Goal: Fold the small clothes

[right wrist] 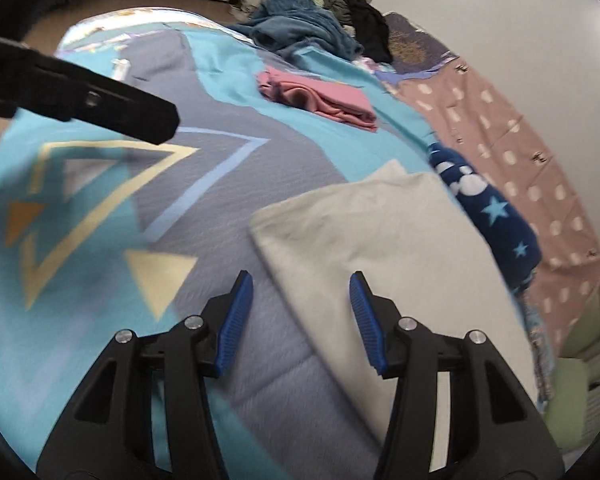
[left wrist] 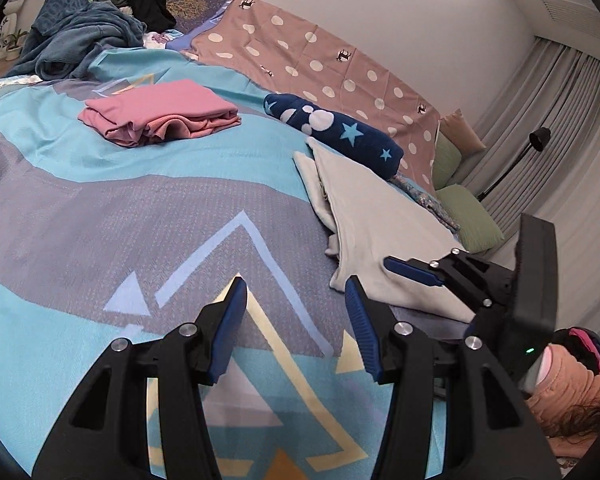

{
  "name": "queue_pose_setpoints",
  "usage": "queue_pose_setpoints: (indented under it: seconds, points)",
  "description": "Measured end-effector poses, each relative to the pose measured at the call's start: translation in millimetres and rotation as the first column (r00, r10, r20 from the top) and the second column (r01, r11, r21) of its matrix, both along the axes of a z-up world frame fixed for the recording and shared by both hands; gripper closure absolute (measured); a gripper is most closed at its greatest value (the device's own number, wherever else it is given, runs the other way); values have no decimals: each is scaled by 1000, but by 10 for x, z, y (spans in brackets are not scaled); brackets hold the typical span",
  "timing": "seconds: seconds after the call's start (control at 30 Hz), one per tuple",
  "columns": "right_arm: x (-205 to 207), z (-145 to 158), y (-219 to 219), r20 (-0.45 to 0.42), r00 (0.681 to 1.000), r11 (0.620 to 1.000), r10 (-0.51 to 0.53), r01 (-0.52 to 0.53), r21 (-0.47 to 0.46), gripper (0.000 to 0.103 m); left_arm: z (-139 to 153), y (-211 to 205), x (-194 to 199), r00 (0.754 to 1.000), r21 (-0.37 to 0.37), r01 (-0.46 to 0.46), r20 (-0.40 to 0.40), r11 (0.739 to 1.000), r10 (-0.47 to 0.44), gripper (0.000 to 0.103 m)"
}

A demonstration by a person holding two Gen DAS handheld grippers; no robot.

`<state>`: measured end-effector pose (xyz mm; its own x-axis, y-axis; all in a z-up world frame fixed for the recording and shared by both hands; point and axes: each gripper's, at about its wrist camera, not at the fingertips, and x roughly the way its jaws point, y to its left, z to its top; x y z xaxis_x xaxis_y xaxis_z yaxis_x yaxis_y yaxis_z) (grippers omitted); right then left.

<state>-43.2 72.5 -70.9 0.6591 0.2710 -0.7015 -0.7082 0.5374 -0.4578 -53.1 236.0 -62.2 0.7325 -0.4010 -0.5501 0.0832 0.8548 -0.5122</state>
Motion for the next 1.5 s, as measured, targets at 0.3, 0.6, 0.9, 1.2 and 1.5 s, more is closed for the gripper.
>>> queue_pose_setpoints:
  seconds: [0.3,0.6,0.9,1.2,1.5]
  points:
    - [224,291,-117,-15,998,981,-64,66,183,96,-8,14,547,994,-107,112,16,988,-111,51]
    - [207,214,-54,-81,997,982,1,14,187,94,-357,-386,1738,933,-356,284,-112,890,-343,48]
    - [92,176,-78,-34,999,990,-35,39,137,55,-379,-459,2179,945,-341,251,-118,906,-306,71]
    - [41,-66,69,55,994,995,-94,93,24,48,-363,-489,2324,940,-328,263,-126,907,-318,70]
    - [252,-79,183,73,987,989,-142,139,44,50,-363,-540,2596,941,-335,245,-142,910,-306,70]
